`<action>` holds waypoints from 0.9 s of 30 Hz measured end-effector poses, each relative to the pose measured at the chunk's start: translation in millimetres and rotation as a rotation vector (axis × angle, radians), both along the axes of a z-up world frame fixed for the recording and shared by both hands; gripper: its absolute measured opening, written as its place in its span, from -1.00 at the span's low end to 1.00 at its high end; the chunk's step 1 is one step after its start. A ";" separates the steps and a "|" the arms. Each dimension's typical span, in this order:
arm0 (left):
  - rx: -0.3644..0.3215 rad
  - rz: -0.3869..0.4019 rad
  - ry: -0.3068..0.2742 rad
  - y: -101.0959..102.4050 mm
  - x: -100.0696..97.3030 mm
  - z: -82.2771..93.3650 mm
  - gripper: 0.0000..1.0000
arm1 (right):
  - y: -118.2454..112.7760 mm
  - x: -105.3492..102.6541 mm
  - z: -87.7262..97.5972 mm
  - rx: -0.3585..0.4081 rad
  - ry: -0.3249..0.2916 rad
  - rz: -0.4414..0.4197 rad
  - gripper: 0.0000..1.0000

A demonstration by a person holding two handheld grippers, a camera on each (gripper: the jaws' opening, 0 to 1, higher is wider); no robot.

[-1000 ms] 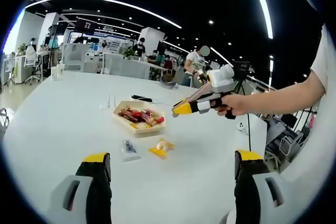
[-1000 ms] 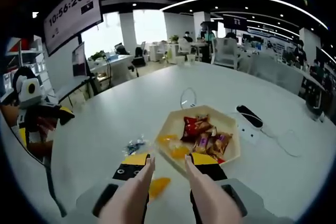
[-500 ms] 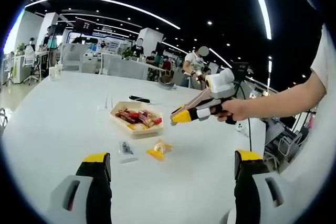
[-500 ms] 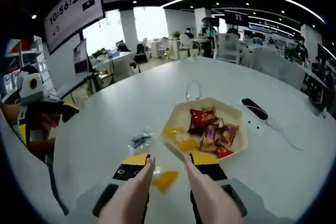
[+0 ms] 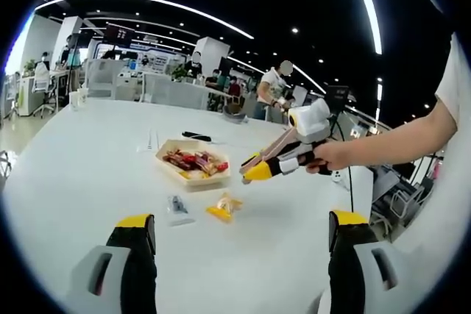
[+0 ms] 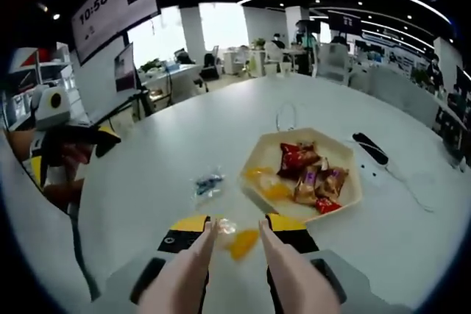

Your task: Place the target food into the container with the food tongs after gripping and lifting it, then release it inside without dropping or visibly crushing the food.

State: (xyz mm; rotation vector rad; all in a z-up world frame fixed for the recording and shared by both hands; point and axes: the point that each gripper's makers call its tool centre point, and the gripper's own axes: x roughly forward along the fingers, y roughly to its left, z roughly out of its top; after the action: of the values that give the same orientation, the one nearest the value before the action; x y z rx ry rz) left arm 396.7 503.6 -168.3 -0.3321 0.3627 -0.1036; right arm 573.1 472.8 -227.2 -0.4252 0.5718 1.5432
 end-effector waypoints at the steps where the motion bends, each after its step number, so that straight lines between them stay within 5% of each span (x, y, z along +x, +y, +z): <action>1: 0.000 0.000 0.000 0.1 0.1 0.0 0.97 | -0.1 -0.8 -0.5 -0.003 -0.002 0.003 -0.42; 13: -0.004 0.002 0.011 -4.0 2.7 -1.8 0.96 | 3.8 -16.1 -7.0 -0.024 -0.045 0.139 -0.41; 24: -0.009 0.018 0.032 -5.9 -5.9 -5.6 0.96 | 11.7 -29.0 -23.4 -0.098 -0.192 0.381 -0.42; 27: -0.011 0.025 0.035 -4.9 -7.9 -5.5 0.96 | 17.2 -32.7 -24.7 -0.096 -0.187 0.405 -0.42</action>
State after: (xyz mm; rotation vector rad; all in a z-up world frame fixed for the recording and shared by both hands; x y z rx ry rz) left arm 388.8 498.8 -173.8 -0.3493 0.3922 -0.0749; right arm 540.4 490.1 -252.0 -0.7873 0.4311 1.8394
